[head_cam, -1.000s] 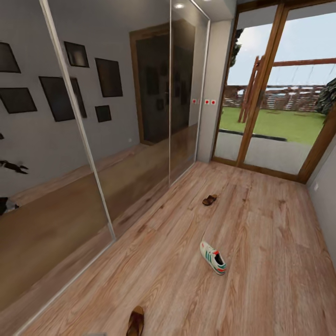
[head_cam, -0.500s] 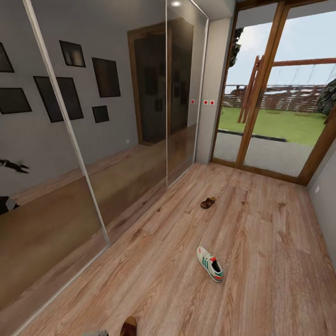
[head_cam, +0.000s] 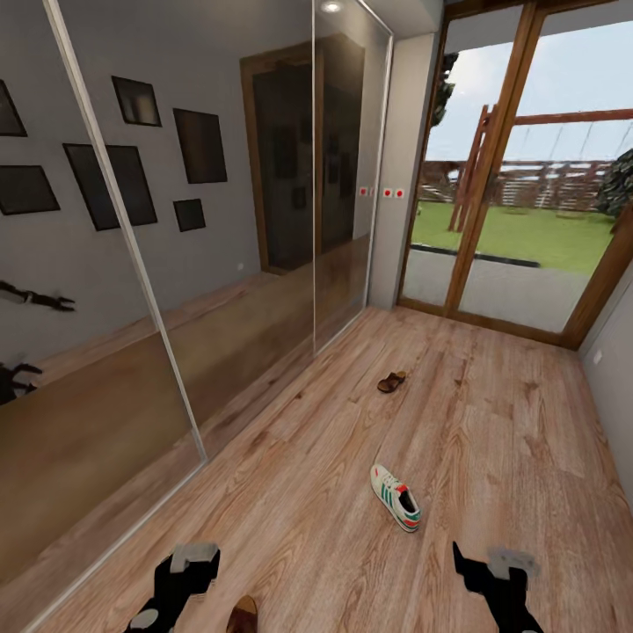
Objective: Pick up the two gym shoes and the two sandals from the corridor floor and place them onto the hallstand (shoe rack) in the corridor, making sure they are on the rack and not on the floor. Arrange them so the two gym shoes are next to each other and the two sandals are next to each other.
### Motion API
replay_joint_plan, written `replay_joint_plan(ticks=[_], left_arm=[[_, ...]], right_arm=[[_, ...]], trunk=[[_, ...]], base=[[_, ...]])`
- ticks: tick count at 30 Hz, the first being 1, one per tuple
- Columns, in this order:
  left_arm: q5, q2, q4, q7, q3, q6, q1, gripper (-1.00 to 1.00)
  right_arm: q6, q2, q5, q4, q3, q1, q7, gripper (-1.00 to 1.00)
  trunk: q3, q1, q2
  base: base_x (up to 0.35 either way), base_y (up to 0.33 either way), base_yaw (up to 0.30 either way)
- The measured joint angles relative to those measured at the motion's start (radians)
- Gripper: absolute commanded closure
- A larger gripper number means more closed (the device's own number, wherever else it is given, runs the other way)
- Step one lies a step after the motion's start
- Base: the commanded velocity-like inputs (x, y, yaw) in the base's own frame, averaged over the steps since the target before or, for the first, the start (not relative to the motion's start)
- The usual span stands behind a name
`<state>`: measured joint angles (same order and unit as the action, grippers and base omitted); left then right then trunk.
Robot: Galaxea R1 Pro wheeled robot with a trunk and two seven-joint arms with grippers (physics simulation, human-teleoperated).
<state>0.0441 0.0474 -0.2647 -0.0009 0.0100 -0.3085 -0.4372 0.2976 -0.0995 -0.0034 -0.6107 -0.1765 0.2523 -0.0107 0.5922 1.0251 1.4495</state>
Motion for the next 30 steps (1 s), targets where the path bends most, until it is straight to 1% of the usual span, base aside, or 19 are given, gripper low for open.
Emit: replay_joint_plan(ticks=[5, 11, 14, 18, 24, 30], left_arm=[[0.003, 0.003, 0.003, 0.003, 0.003, -0.001, -0.014, -1.00], [-0.003, 0.005, 0.004, 0.004, 0.001, -0.003, -0.016, -1.00], [-0.003, 0.006, 0.004, 0.004, 0.001, -0.004, -0.017, -1.00], [-0.003, 0.007, 0.004, 0.004, 0.002, -0.004, -0.017, -1.00], [-0.006, 0.006, 0.004, 0.004, 0.000, -0.004, -0.018, -1.00], [-0.008, 0.006, 0.004, 0.004, -0.001, -0.004, -0.019, -1.00]], right_arm=[[-0.003, 0.000, 0.004, -0.002, 0.002, 0.067, 0.004, -1.00], [-0.016, -0.002, 0.005, -0.002, 0.004, 0.099, 0.009, -1.00], [-0.027, -0.002, 0.005, -0.002, 0.005, 0.107, 0.011, -1.00], [-0.036, -0.001, 0.006, 0.006, 0.007, 0.112, 0.010, -1.00], [-0.041, -0.001, 0.006, 0.045, 0.007, 0.114, 0.011, -1.00], [-0.041, -0.001, 0.005, 0.063, 0.008, 0.115, 0.012, -1.00]], trunk=[[0.000, 0.000, 0.000], [0.000, 0.000, 0.000], [0.000, 0.000, 0.000], [0.000, 0.000, 0.000], [0.000, 0.001, 0.000], [0.000, 0.001, 0.000]], base=[[0.000, 0.000, 0.000], [0.000, 0.000, 0.000], [-0.054, 0.000, 0.000], [-0.196, 0.000, 0.000], [-0.289, 0.000, 0.000], [-0.312, 0.000, 0.000]])
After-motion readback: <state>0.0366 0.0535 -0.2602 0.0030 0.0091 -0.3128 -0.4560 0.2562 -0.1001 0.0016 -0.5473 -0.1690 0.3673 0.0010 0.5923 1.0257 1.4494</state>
